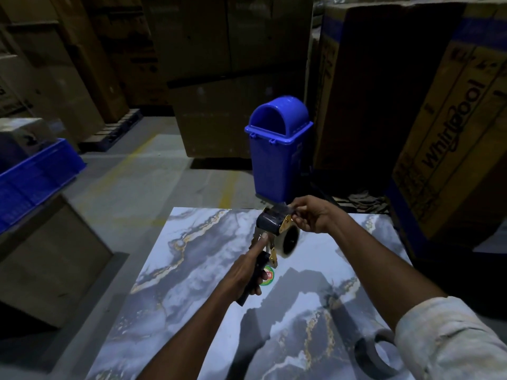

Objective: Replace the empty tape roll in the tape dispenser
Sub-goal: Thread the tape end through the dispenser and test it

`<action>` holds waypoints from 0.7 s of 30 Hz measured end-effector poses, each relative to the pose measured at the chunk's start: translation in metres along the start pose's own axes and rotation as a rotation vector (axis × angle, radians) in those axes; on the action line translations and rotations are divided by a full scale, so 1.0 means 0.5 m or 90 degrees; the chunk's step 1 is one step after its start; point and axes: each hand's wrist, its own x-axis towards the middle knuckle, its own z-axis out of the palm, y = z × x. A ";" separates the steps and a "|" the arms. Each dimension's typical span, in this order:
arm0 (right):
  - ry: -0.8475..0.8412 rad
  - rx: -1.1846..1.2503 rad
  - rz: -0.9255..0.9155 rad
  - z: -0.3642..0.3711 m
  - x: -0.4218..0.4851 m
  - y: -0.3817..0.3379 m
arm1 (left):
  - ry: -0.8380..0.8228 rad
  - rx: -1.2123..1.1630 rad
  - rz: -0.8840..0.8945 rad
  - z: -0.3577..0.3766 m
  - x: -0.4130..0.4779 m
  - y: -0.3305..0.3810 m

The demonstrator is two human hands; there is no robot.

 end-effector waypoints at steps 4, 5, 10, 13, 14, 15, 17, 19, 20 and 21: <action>-0.026 0.057 0.039 -0.002 -0.007 0.008 | -0.045 0.010 -0.028 -0.014 -0.001 0.005; -0.020 0.051 0.034 0.002 -0.011 0.011 | -0.058 0.014 -0.036 -0.017 0.001 0.009; 0.112 0.103 -0.165 0.032 -0.018 0.034 | -0.088 -0.031 -0.067 -0.026 0.017 0.021; 0.330 0.123 -0.303 0.041 -0.030 0.110 | -0.109 -0.090 -0.065 -0.027 0.030 0.032; 0.385 0.096 -0.318 0.051 -0.046 0.149 | -0.116 -0.115 -0.065 -0.026 0.033 0.036; 0.412 0.066 -0.322 0.065 -0.064 0.191 | -0.116 -0.132 -0.067 -0.025 0.036 0.039; 0.379 0.027 -0.305 0.093 -0.103 0.262 | -0.113 -0.154 -0.073 -0.021 0.041 0.042; 0.255 0.017 -0.237 0.114 -0.131 0.307 | -0.124 -0.154 -0.080 -0.008 0.034 0.040; 0.167 0.005 -0.187 0.122 -0.143 0.319 | -0.129 -0.154 -0.076 0.004 0.023 0.039; 0.072 -0.009 -0.144 0.126 -0.151 0.330 | -0.128 -0.161 -0.061 0.017 0.012 0.037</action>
